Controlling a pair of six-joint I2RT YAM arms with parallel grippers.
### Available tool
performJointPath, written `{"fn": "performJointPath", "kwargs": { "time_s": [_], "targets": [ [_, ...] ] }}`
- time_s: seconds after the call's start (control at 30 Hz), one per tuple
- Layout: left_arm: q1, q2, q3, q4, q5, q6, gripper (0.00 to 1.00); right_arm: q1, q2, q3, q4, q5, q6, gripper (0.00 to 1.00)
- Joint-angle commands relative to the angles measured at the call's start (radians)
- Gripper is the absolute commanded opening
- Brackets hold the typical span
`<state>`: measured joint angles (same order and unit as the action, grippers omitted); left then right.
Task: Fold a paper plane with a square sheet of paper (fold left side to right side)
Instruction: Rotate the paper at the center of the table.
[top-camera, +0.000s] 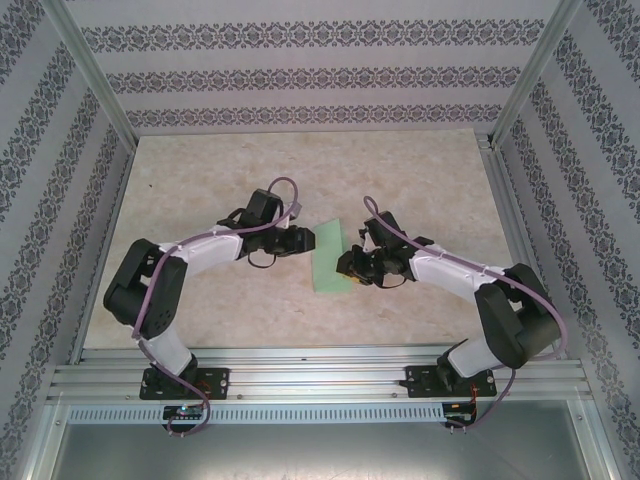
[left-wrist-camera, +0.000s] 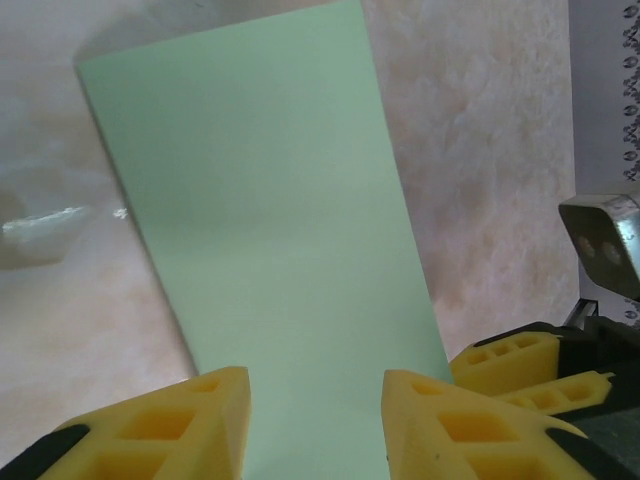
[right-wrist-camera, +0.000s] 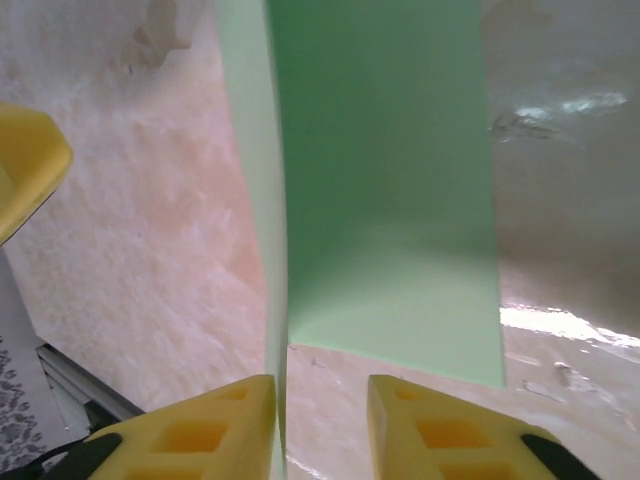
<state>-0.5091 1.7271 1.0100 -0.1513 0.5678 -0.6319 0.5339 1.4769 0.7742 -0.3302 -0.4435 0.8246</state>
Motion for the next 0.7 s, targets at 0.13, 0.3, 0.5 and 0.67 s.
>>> {"fn": "performJointPath", "kwargs": {
  "time_s": [0.13, 0.3, 0.5, 0.67],
  "targets": [
    [-0.028, 0.141, 0.125, 0.019, 0.005, 0.031, 0.37, -0.028, -0.087, 0.037, -0.095, 0.072, -0.086, 0.44],
    [-0.050, 0.205, 0.160, 0.013, 0.013, 0.040, 0.36, -0.061, -0.100, 0.050, 0.044, -0.005, -0.054, 0.46],
    [-0.074, 0.249, 0.181, -0.031, -0.025, 0.068, 0.35, -0.096, 0.051, 0.145, 0.160, -0.015, -0.006, 0.30],
    [-0.087, 0.274, 0.179, -0.026, -0.037, 0.058, 0.34, -0.108, 0.197, 0.259, 0.156, 0.009, 0.000, 0.19]
  ]
}}
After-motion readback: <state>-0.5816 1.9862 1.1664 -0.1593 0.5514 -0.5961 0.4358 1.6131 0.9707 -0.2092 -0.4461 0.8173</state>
